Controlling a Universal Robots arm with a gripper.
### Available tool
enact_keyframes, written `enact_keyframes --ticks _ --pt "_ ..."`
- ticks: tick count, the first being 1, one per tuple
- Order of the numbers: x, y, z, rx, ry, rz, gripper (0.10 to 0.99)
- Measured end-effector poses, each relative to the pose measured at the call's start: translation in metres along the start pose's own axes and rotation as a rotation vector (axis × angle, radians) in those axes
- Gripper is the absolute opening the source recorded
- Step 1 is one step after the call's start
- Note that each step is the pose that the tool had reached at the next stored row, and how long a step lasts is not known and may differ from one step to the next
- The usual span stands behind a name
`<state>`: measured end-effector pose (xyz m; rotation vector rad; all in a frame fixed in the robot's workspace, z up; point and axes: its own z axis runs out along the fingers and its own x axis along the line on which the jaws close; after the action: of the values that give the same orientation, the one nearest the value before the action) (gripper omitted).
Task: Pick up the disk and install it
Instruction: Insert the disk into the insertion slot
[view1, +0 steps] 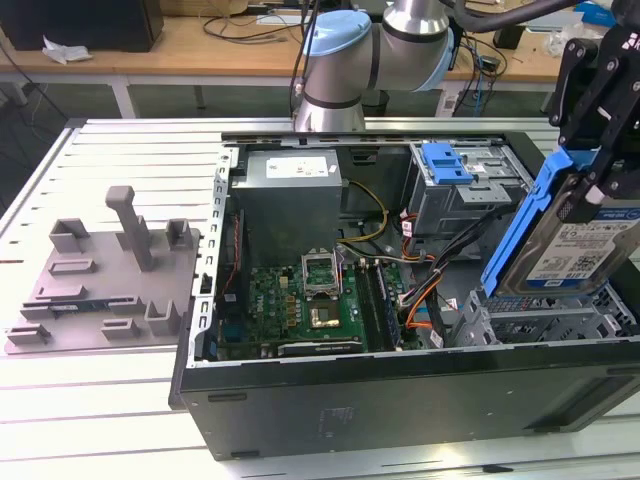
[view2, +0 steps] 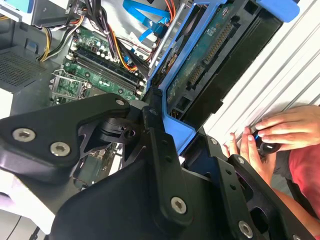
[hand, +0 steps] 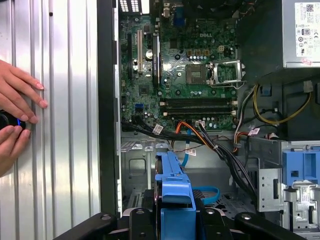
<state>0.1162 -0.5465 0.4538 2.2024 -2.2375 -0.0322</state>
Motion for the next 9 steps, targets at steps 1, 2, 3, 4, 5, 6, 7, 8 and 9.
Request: enact_keyframes --ticks 1,2,3,4,5,6,7,8,9 --pt "0.0 0.0 0.0003 0.0 0.0 0.0 0.369" --pt "0.0 0.0 0.0008 0.0 0.0 0.0 0.369" --pt "0.0 0.0 0.0013 0.0 0.0 0.0 0.369" --pt "0.0 0.0 0.0015 0.0 0.0 0.0 0.369" --pt "0.0 0.0 0.0017 0.0 0.0 0.0 0.369" --pt "0.0 0.0 0.0022 0.0 0.0001 0.0 0.369" --pt "0.0 0.0 0.0025 0.0 0.0 0.0 0.369" --pt "0.0001 -0.0001 0.0027 0.0 0.0 0.0 0.369" --pt "0.0001 -0.0001 0.0028 0.0 0.0001 0.0 0.369"
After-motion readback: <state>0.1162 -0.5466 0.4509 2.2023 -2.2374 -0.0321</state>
